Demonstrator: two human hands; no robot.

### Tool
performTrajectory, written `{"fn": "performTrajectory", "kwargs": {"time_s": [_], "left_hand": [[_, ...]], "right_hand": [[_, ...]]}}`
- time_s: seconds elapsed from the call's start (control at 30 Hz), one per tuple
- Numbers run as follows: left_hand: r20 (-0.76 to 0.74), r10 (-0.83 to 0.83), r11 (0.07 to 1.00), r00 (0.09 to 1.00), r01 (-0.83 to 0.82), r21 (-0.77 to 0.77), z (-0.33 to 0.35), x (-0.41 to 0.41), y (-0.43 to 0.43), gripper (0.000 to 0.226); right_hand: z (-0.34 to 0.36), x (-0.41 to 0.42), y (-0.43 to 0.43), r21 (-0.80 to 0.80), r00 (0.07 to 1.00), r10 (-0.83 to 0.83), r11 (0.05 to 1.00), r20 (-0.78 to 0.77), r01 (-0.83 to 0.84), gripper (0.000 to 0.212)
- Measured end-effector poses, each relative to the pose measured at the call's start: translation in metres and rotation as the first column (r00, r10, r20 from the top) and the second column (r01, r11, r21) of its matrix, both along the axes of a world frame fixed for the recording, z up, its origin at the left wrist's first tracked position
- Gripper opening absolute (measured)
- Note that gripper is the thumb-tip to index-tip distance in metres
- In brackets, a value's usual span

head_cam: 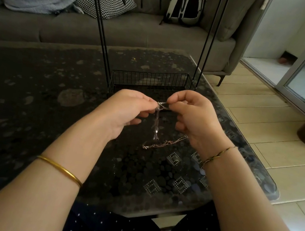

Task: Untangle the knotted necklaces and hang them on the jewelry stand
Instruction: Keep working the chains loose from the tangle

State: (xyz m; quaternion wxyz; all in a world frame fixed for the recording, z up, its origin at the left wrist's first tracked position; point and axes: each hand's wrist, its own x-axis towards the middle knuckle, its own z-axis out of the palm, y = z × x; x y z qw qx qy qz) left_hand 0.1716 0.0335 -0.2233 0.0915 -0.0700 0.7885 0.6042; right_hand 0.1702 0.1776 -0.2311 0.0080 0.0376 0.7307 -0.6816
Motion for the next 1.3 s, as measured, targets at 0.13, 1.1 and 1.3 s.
{"fn": "performTrajectory", "kwargs": {"time_s": [0.13,1.1,1.3], "left_hand": [[0.033,0.014,0.998,0.999,-0.016,0.058,0.001,0.000,-0.001,0.007],[0.114,0.022,0.986,0.993,-0.040,0.160,0.002,-0.001,0.000,0.015],[0.084,0.033,0.981,0.996,-0.049,0.187,0.002,0.000,-0.002,0.017]], "right_hand": [[0.000,0.000,-0.001,0.059,1.000,0.011,0.998,0.009,-0.012,0.022],[0.006,0.006,-0.004,-0.006,0.999,0.021,1.000,-0.029,-0.022,0.013],[0.010,0.004,0.001,-0.272,0.994,0.015,0.962,0.105,0.014,0.018]]}}
